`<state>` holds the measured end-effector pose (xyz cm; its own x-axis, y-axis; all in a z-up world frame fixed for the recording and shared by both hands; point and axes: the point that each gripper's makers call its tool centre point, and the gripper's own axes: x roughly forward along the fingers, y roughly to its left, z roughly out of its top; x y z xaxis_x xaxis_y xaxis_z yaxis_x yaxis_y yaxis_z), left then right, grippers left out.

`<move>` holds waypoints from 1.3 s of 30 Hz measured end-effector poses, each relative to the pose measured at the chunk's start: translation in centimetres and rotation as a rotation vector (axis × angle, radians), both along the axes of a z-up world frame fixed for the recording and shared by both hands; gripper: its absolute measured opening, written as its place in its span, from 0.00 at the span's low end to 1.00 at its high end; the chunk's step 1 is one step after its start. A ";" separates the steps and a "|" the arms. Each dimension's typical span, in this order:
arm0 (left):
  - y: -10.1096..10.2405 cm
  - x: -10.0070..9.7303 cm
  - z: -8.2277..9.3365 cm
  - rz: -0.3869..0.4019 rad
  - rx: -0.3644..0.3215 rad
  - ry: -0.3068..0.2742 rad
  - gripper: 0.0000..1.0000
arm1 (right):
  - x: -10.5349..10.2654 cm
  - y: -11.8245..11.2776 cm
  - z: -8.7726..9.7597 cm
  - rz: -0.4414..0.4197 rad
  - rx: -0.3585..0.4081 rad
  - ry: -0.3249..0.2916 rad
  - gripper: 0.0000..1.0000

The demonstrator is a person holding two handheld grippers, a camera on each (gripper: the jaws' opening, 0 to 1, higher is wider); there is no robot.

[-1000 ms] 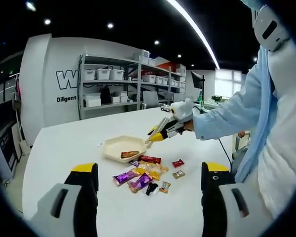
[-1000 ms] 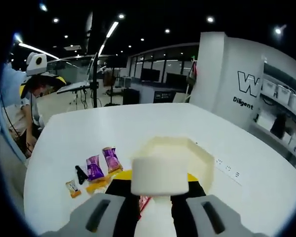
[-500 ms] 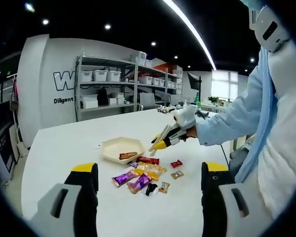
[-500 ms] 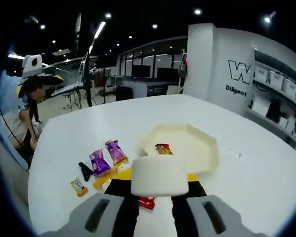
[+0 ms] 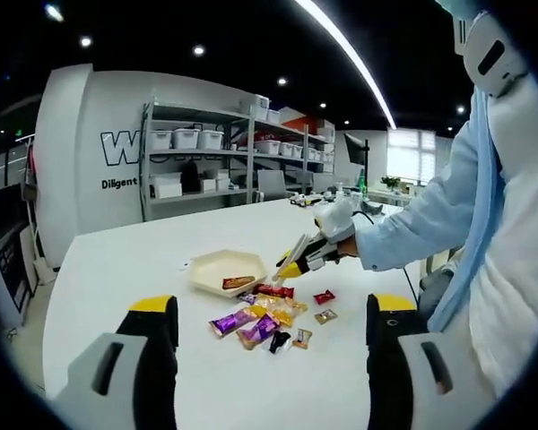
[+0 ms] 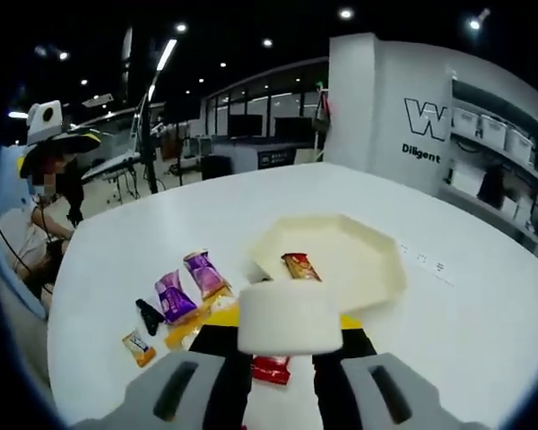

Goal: Place the target food into the container with the food tongs after gripping and lifting it, then release it inside without dropping or visibly crushing the food.

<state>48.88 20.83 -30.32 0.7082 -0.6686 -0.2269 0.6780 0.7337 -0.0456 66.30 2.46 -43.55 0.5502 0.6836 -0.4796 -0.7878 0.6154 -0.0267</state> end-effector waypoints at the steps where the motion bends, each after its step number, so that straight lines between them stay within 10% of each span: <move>1: 0.1 0.0 0.0 0.001 0.000 0.001 0.84 | 0.0 0.0 -0.1 -0.004 0.000 0.003 0.19; 39: 0.1 0.2 0.0 0.003 -0.004 -0.005 0.84 | -0.8 -0.5 -1.1 -0.021 -0.051 0.036 0.14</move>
<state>49.09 20.88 -30.28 0.7114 -0.6673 -0.2204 0.6760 0.7355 -0.0449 65.54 1.95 -44.69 0.5458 0.6460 -0.5337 -0.7756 0.6305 -0.0301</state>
